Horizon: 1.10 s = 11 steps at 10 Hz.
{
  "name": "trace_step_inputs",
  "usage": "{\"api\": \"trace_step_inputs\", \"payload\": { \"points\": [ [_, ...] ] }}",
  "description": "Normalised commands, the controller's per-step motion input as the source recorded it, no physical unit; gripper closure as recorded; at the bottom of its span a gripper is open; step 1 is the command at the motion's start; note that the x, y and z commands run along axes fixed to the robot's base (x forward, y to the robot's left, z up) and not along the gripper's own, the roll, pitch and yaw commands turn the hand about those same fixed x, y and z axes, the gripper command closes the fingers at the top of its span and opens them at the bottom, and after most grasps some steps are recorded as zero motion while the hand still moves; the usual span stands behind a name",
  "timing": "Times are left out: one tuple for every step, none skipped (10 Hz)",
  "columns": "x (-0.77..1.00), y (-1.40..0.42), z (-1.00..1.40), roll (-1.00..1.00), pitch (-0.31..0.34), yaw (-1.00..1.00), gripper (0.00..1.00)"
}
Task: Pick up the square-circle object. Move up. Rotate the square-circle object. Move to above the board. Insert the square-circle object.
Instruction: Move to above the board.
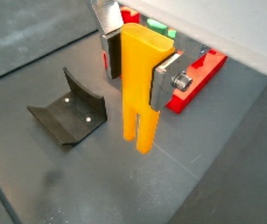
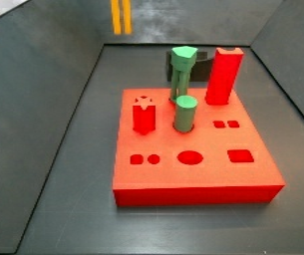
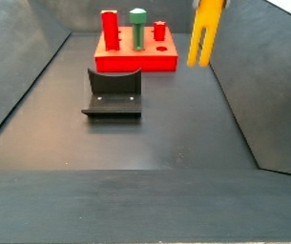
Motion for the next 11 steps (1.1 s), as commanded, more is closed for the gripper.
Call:
{"api": "trace_step_inputs", "payload": {
  "points": [
    [-0.06,0.07,1.0,-0.01,0.08,-0.04,1.0],
    [-0.05,0.07,1.0,-0.01,0.082,-0.04,1.0],
    [-0.03,0.07,1.0,-0.01,0.083,-0.04,1.0],
    [-0.02,0.07,0.87,-0.01,0.085,-0.04,1.0],
    [-0.01,0.05,0.65,-0.01,0.085,-0.04,1.0],
    [0.0,0.04,0.54,-0.01,0.087,-0.04,1.0],
    [0.0,0.04,0.32,-0.01,0.086,-0.04,1.0],
    [0.23,-1.0,0.03,0.12,0.295,-0.09,1.0],
    [0.23,-1.0,-0.01,0.13,0.273,-0.05,1.0],
    [0.24,-1.0,0.0,0.12,0.258,-0.01,1.0],
    [0.25,-1.0,0.0,0.03,0.216,0.0,1.0]
  ]
}}
